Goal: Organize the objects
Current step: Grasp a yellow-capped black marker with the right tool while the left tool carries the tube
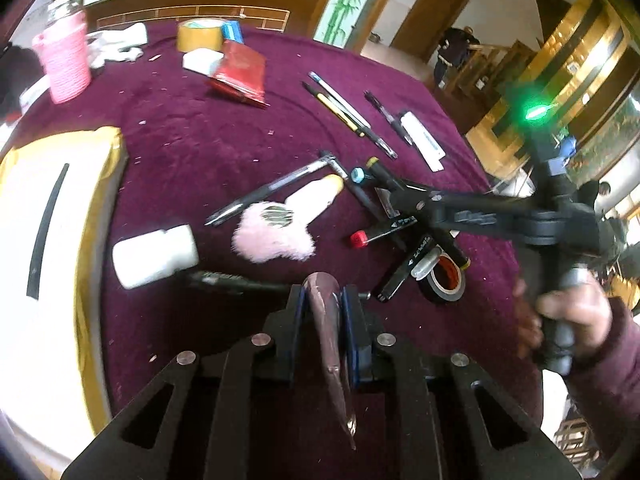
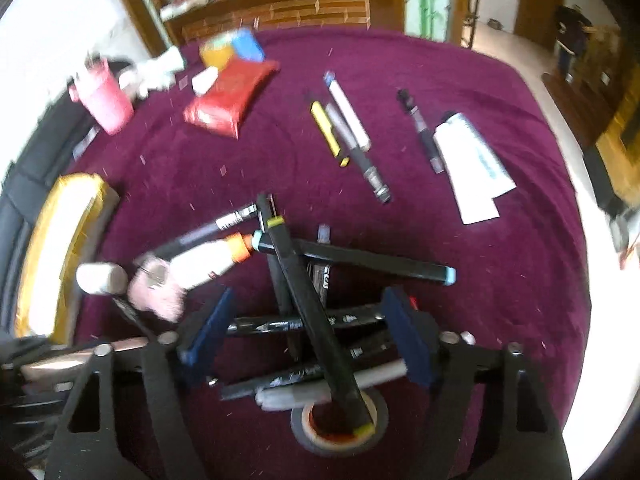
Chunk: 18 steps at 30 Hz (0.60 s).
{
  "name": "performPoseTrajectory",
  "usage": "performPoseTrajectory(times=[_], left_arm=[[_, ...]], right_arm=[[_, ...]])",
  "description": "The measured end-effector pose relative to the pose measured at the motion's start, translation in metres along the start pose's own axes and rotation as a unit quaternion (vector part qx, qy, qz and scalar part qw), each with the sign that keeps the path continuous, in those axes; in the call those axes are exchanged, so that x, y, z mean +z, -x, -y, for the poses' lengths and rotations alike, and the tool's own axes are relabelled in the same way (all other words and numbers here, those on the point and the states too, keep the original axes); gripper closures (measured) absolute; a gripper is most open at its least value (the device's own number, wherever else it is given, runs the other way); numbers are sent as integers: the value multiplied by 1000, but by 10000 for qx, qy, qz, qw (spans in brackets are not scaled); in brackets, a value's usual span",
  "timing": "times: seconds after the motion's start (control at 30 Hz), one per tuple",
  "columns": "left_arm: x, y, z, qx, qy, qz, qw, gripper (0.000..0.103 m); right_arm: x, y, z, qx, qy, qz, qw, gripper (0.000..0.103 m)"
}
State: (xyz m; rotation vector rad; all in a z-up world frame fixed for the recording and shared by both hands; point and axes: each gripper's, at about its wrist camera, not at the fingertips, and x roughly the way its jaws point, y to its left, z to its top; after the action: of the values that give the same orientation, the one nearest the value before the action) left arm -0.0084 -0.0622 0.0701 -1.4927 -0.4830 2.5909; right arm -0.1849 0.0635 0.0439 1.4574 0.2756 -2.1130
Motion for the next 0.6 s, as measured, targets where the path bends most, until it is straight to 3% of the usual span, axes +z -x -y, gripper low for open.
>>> performPoseTrajectory(times=[0.03,0.07,0.33,0.6], left_arm=[[-2,5,-3,-7,36,54,10000,89],[-3,9,-6,-5,65,108,9999,89],[-7,50,-40,-11,373,552,9978,89],[3,86,-97,237,657,959,9929,89]], right_arm=[[-1,-6,1,-17,-34,-84,10000,84],[-2,-8,3,-9,-88,-112,9999,91],[-13,18,17,791,-807,34,9936,91],[-6,43,-38,1649,-937,88,9818,91]])
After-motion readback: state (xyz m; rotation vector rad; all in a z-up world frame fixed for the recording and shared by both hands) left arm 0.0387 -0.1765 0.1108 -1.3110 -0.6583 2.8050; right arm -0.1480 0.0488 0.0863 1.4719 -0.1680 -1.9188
